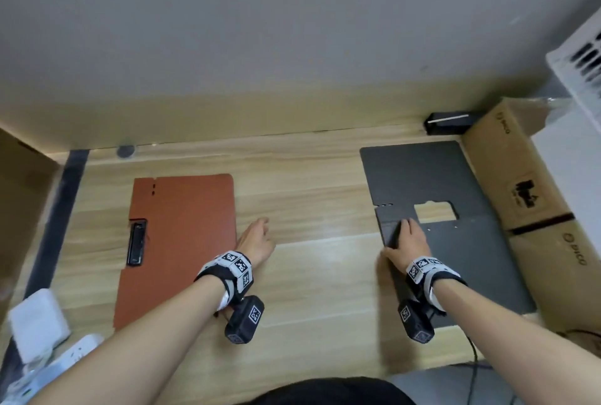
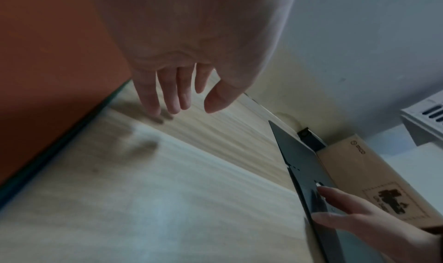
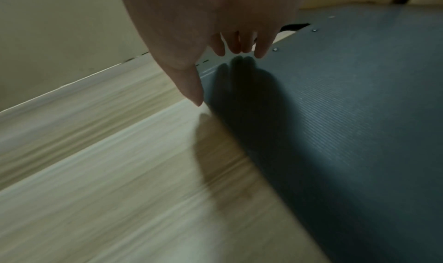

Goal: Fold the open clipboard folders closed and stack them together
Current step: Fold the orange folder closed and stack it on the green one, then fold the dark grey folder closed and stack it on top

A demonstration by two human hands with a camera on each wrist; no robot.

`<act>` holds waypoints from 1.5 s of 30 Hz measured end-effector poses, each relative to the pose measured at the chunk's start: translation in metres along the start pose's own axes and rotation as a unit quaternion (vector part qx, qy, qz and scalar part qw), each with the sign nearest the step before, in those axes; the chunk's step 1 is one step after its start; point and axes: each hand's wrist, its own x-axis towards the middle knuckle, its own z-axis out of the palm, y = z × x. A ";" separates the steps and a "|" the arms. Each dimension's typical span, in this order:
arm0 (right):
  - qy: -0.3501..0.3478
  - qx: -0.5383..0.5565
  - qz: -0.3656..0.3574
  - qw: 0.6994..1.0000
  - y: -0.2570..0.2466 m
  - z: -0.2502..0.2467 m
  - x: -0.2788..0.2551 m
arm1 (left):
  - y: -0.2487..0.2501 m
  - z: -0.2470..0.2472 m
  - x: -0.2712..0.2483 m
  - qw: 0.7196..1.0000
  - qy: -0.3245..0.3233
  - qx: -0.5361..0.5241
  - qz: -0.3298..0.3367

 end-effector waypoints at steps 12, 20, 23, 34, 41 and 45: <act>-0.119 -0.059 -0.134 0.982 -0.024 0.015 -0.005 | 0.002 0.030 -0.015 0.999 -0.039 0.011 -0.031; -0.158 -0.062 -0.252 0.953 -0.072 0.034 -0.024 | -0.008 0.031 -0.029 0.998 -0.049 0.008 -0.040; -0.181 -0.024 -0.285 0.941 -0.087 0.034 -0.028 | -0.010 0.036 -0.033 0.998 -0.055 0.007 -0.042; -0.106 -0.003 -0.202 0.974 -0.015 0.002 -0.003 | 0.023 0.085 -0.032 0.979 -0.083 -0.146 -0.118; -0.138 0.031 -0.169 0.976 -0.016 0.006 -0.009 | 0.042 0.100 -0.032 0.990 -0.050 -0.105 -0.082; -0.105 0.135 -0.141 0.975 -0.046 -0.019 -0.014 | 0.046 0.083 -0.040 0.998 -0.012 -0.060 0.011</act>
